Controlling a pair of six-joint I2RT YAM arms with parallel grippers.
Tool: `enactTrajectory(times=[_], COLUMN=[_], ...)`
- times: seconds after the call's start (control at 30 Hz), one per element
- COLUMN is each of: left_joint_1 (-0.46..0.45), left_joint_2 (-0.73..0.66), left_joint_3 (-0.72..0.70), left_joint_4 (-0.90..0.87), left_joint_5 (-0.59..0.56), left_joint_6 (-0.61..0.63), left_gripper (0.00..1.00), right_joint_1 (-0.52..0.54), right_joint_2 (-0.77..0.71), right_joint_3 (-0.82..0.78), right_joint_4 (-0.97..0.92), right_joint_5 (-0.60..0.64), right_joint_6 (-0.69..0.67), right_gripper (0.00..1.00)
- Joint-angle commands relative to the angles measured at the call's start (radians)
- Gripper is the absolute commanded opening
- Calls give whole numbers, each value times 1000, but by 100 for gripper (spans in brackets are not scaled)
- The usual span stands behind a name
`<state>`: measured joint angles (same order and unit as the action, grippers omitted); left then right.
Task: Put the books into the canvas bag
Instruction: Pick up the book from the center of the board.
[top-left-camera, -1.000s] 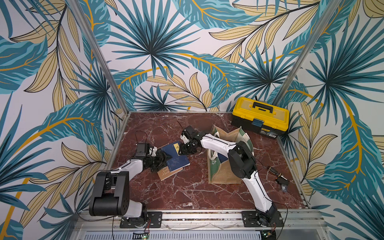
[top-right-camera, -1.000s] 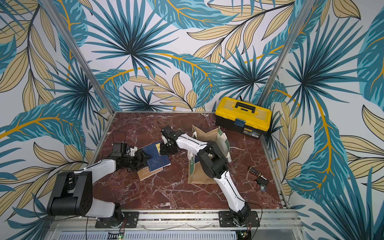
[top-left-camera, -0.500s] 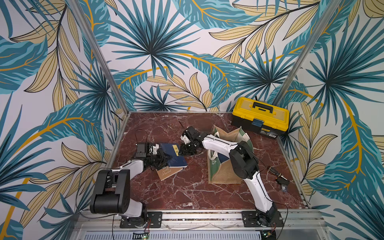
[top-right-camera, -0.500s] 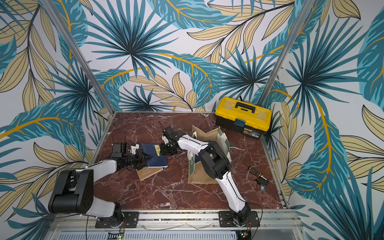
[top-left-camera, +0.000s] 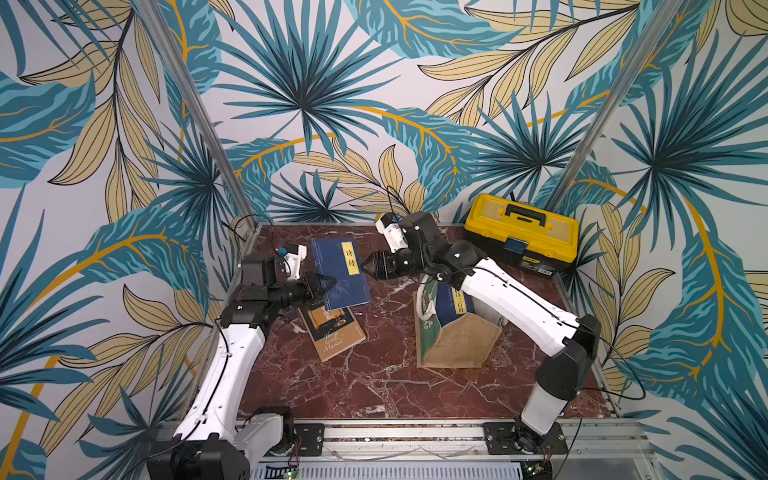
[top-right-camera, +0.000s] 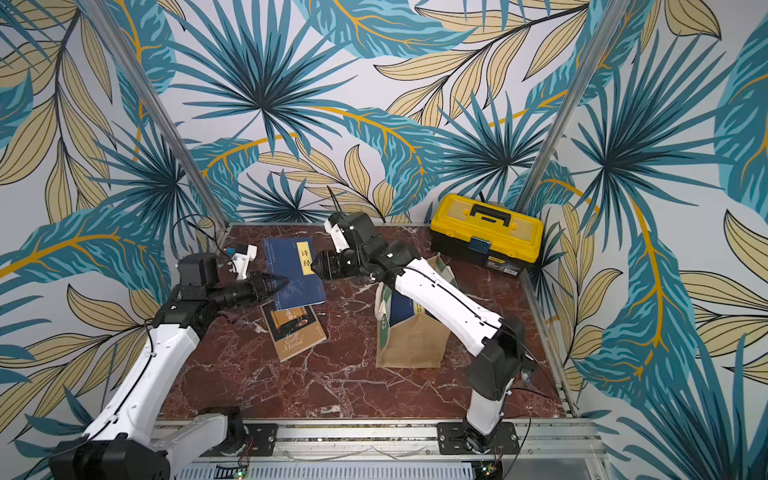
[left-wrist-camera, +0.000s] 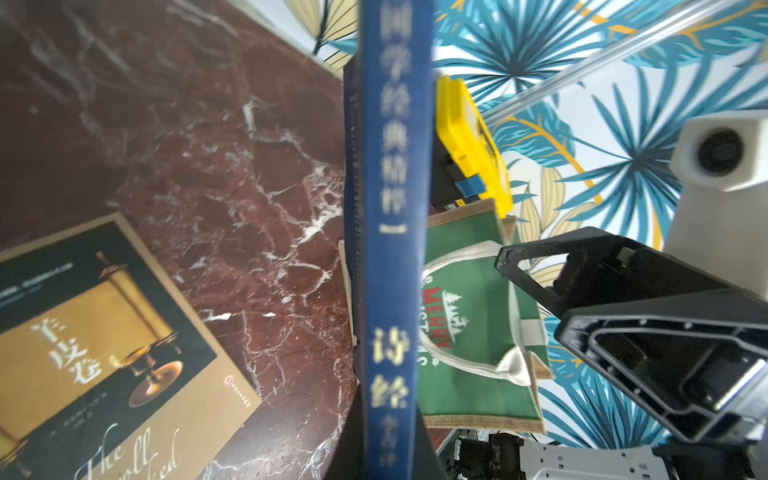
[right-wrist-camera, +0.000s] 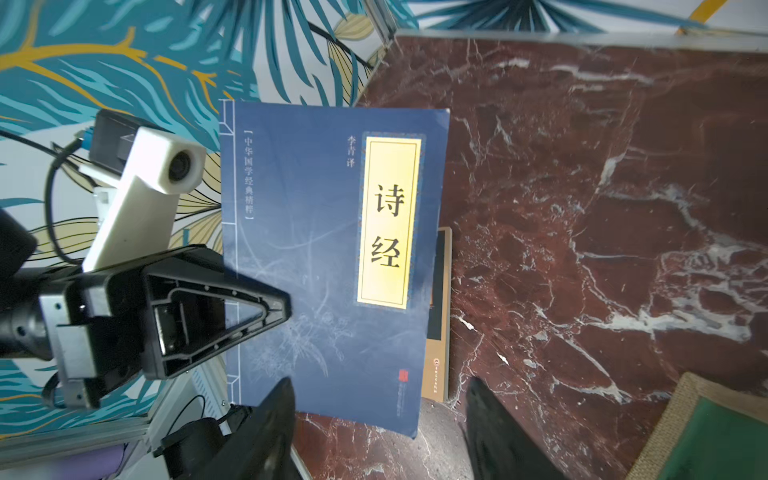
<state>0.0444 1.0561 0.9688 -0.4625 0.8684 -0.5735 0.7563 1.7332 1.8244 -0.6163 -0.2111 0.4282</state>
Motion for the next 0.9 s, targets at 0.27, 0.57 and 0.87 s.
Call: enactTrajectory(times=[0.27,0.57,0.87], left_joint_1=[11,8,5], left_joint_2=[-55,-88,-77], left_joint_3=[104,139,119], left_joint_4=[182,182,182], left_joint_5=[418,444,402], left_joint_6=[-91,-124,-162], left_gripper=[3,2,11], right_joint_1=[-73,-84,-111], right_joint_2=[-160,-175,-233], right_joint_3=[-212,-298,-427], right_joint_4=[226,511,733], right_joint_5=[-238,-427,-478], right_joint_6=[209,405,578], right_gripper=[71,69,6])
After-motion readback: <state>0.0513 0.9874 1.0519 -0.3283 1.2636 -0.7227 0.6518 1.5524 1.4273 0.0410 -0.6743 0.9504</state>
